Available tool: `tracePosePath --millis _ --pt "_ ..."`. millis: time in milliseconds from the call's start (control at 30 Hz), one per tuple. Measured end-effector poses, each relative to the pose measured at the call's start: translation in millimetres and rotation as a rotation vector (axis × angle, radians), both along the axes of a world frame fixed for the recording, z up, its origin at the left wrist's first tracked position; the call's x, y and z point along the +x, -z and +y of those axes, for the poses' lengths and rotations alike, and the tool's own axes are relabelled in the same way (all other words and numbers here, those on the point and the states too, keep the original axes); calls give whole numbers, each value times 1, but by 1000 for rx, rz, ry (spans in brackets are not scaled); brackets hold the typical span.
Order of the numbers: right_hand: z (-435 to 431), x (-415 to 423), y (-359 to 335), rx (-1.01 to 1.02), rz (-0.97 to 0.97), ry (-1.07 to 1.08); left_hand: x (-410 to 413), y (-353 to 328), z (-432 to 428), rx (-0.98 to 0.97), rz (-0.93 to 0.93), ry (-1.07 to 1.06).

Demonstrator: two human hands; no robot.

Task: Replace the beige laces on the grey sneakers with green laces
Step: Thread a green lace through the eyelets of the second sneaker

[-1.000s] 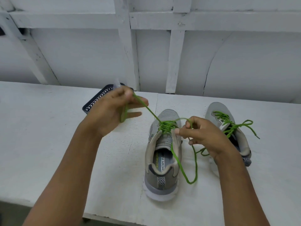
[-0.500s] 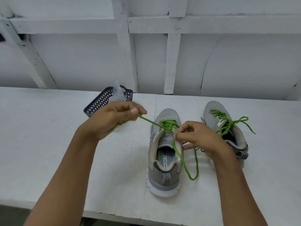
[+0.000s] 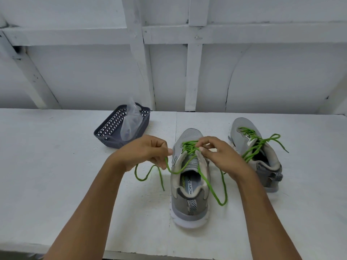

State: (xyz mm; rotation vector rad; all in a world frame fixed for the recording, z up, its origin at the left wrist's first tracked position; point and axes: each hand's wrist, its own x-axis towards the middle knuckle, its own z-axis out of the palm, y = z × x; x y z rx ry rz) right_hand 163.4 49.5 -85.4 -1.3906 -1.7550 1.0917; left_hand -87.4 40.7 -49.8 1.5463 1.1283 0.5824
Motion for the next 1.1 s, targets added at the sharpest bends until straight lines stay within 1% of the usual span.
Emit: tracePosePath --millis 67,167,233,300,400,500,600,667,700,767,800,900,1000,1100 --pt "4 -2 -2 39 -9 34 3 1 2 18 20 -22" --pt "7 -4 -7 -20 -19 -31 7 1 7 55 66 -64" --pt "11 -6 -9 -18 -148 -88 10 2 10 68 94 -81" --pt "12 -8 -14 -8 -201 -114 14 2 12 81 121 -83" --pt "13 -7 -20 6 -148 -66 21 3 17 115 144 -94" --pt "16 -6 -28 35 -105 -27 28 4 21 168 129 -116" --pt "21 -9 -44 91 -49 26 39 3 25 200 137 -62" --pt "23 -11 -59 122 17 18 46 2 26 184 116 -23" --pt "24 -12 -65 121 71 5 48 1 27 157 57 -5" --pt "25 -13 -73 83 186 -5 49 -4 28 103 -125 28" --pt "25 -13 -76 70 213 -8 49 -7 29 76 -225 33" --pt "24 -11 -75 76 166 -26 46 -15 34 10 -461 7" --pt "24 -2 -71 36 196 -3 42 -20 37 -67 -736 -108" --pt "21 12 -66 2 295 45 30 -22 43 -127 -977 -277"
